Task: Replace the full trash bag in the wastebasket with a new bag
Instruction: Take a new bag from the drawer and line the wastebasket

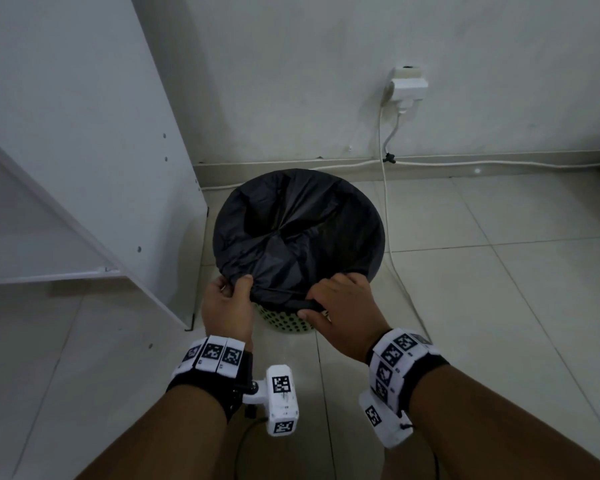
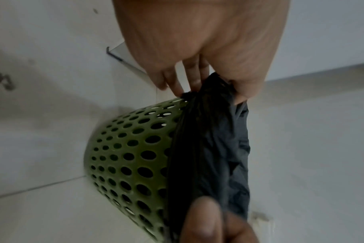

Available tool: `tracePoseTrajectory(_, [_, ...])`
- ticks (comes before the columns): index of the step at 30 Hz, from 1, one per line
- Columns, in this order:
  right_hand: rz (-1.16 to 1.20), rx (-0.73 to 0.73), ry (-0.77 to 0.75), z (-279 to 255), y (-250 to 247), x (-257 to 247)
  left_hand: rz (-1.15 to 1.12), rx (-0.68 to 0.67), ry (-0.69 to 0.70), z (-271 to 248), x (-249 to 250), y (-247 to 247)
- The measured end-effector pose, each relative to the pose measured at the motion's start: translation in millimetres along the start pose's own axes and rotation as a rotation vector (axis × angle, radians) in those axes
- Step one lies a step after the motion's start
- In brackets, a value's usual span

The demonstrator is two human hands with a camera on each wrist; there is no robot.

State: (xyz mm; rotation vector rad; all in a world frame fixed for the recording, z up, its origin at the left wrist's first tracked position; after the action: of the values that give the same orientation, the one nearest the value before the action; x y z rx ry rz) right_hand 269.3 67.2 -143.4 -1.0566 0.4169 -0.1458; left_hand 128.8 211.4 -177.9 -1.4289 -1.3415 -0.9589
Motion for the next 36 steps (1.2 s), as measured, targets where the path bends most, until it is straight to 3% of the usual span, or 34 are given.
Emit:
tracePoseTrajectory(4, [-0.004,-0.013,-0.004,2,-1,1,-0.152,-0.029,-0.164,4,-7,3])
tracePoseTrajectory(10, [-0.006,-0.031,0.008,4,0,2,-0.191,-0.136,-0.283,8,-9,17])
tracePoseTrajectory(20, [0.001,0.005,0.007,1,1,0,-0.234,0.022,-0.186,10,-12,0])
tracePoseTrajectory(27, [-0.001,0.030,0.005,3,1,-1,-0.070,-0.040,-0.169,19,-4,4])
tracePoseTrajectory(32, [-0.003,0.022,0.007,2,0,0,-0.025,0.005,-0.175,20,-10,-2])
tracePoseTrajectory(36, [-0.001,0.008,0.009,1,0,0,0.055,-0.047,-0.075,21,-10,1])
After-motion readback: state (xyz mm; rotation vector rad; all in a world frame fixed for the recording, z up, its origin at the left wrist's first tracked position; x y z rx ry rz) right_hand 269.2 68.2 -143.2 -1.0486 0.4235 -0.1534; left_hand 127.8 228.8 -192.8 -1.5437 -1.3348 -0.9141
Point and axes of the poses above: each hand's wrist, its own z-axis towards the middle knuckle, its own y-axis out of the palm, x = y × z, the point moved 7 cm from there along z, towards the middle knuckle, and after that the axes turned 14 degrees about x, right-handed, at the moved point
